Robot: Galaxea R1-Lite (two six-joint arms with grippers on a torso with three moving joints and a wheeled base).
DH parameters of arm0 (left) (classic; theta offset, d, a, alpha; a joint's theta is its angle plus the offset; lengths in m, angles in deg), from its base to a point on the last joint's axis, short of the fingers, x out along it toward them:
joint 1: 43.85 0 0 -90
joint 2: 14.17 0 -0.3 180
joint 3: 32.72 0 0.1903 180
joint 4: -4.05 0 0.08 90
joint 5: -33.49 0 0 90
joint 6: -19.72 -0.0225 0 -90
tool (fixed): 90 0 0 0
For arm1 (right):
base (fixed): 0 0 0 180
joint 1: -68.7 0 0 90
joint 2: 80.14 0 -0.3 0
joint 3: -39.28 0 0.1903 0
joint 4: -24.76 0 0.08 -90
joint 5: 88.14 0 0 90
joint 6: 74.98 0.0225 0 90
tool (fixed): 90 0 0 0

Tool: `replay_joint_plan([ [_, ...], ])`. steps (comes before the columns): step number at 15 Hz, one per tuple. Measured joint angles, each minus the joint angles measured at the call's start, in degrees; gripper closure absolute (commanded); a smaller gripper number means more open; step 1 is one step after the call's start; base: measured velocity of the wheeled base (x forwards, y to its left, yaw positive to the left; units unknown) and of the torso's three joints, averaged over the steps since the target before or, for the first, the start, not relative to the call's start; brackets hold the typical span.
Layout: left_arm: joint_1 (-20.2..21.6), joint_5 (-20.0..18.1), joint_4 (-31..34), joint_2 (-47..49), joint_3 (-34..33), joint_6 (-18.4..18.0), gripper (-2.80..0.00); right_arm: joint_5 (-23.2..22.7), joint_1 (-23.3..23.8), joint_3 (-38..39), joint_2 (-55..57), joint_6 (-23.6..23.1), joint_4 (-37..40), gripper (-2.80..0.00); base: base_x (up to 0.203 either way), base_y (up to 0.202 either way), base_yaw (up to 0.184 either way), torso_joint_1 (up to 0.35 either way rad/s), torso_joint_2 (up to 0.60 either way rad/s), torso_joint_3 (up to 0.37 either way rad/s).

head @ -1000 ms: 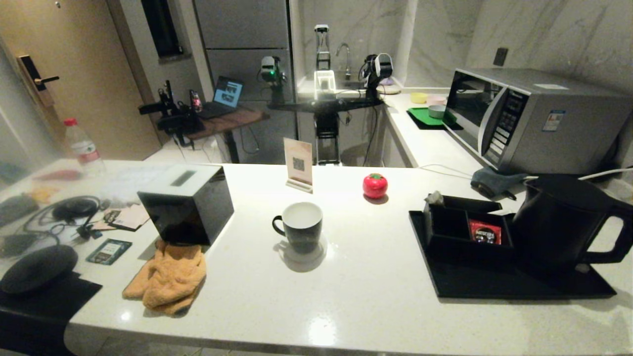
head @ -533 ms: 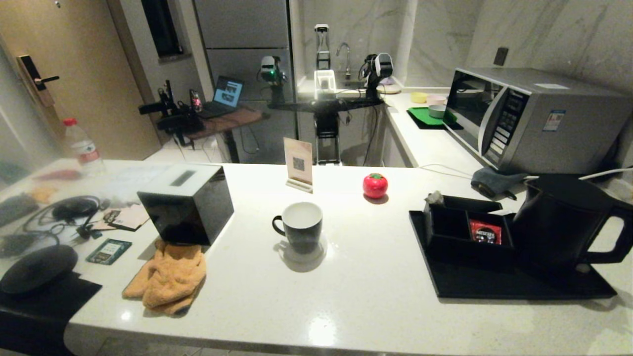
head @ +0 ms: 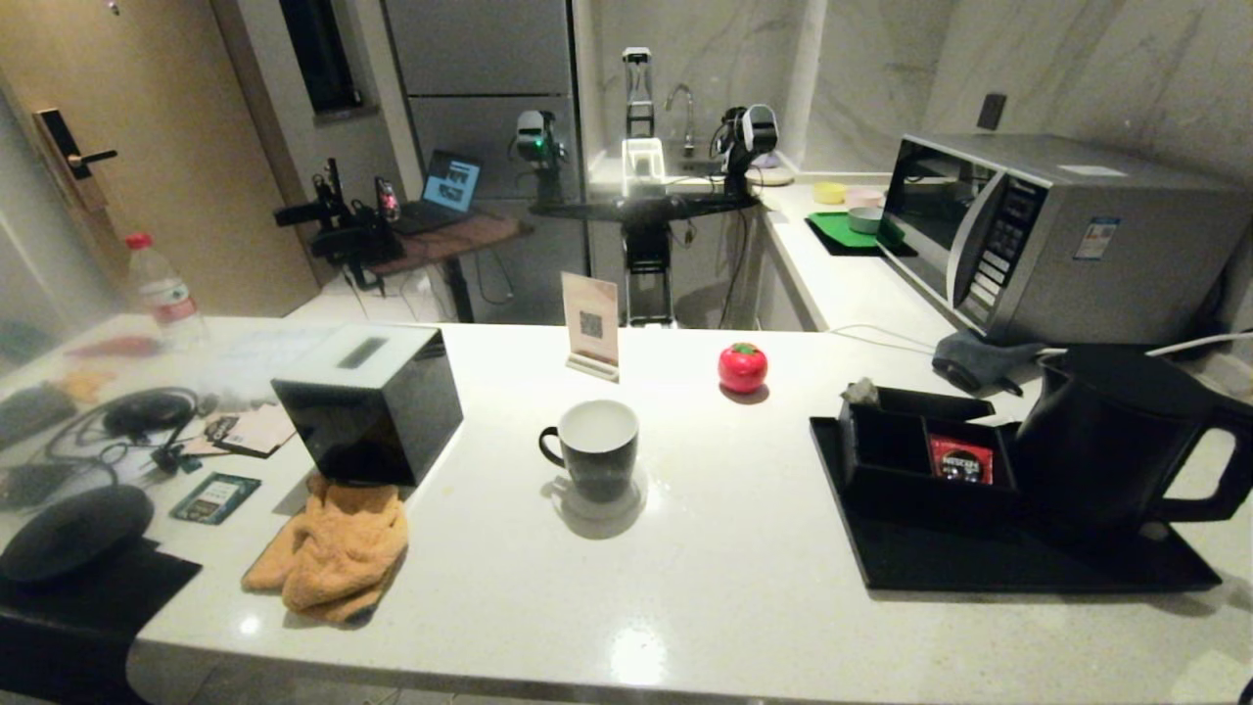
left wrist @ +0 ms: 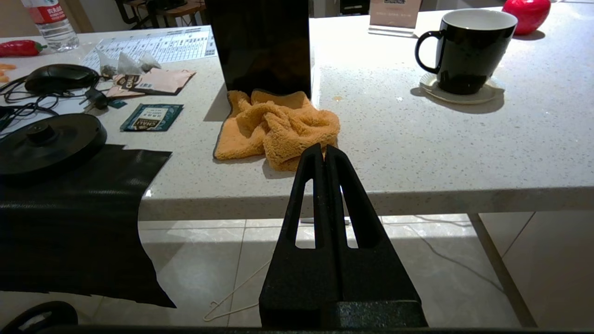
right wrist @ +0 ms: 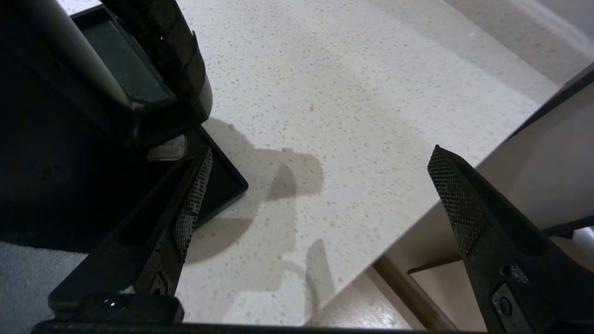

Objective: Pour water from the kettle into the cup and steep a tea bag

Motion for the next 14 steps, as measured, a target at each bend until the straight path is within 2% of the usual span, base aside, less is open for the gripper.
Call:
replay_joint_plan([
  [4, 0.00, 0.02, 0.00, 0.00, 0.00, -0.02, 0.00, -0.20, -0.45, -0.04, 6.41, -0.12, -9.51, -2.80, 0.000, 0.000, 0.000, 0.000, 0.00, 0.000],
  [9, 0.00, 0.02, 0.00, 0.00, 0.00, 0.00, 0.00, -0.27, -4.11, -0.30, 14.61, 0.01, -20.73, -2.80, 0.000, 0.000, 0.000, 0.000, 0.00, 0.000],
  [14, 0.00, 0.00, 0.00, 0.00, 0.00, -0.01, 0.00, -0.16, -5.38, -0.50, 20.19, -0.28, -26.66, -2.80, 0.000, 0.000, 0.000, 0.000, 0.00, 0.000],
])
